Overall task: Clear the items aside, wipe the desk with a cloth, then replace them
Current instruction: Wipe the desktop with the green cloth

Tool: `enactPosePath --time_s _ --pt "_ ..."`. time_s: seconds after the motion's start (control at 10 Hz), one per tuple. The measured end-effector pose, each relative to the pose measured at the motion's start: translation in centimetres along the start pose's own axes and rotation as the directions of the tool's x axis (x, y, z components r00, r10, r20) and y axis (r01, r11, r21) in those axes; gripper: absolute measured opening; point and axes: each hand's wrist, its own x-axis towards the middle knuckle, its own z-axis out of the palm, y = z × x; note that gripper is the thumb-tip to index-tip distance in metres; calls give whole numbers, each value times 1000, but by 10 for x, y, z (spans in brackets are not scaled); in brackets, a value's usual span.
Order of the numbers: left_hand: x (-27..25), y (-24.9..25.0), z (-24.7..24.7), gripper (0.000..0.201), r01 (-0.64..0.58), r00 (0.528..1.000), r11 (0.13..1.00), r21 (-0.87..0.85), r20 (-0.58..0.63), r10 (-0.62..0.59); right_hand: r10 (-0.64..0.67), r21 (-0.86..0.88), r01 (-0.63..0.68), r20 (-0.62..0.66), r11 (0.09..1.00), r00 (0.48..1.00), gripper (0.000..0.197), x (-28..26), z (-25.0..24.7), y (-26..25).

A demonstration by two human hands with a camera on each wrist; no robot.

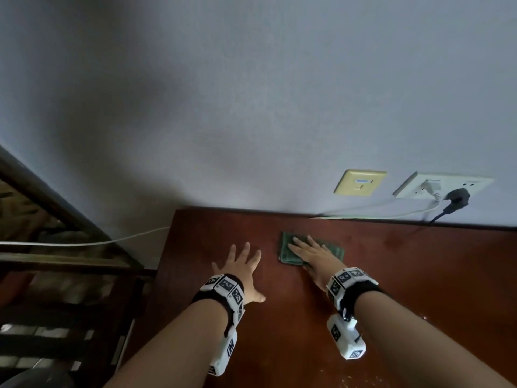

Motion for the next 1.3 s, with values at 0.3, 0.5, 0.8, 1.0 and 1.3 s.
enactPosePath --time_s 0.3,0.5,0.8,1.0,1.3 --pt "3 3 -2 113 18 999 1000 1 48 -18 388 592 -178 -248 786 888 66 32 -39 16" --pt "3 2 -1 113 18 998 1000 -6 52 -17 301 421 -198 -193 885 934 78 37 -27 10" --pt "3 4 0 113 25 998 999 -24 55 -24 496 648 -177 -350 741 795 69 20 -62 26" --pt "5 2 0 114 26 998 999 -30 53 -25 198 251 -151 -174 956 965 73 27 -37 15" --pt "6 3 2 114 20 999 1000 -23 49 -19 -77 53 85 -132 995 988 57 47 6 -25"
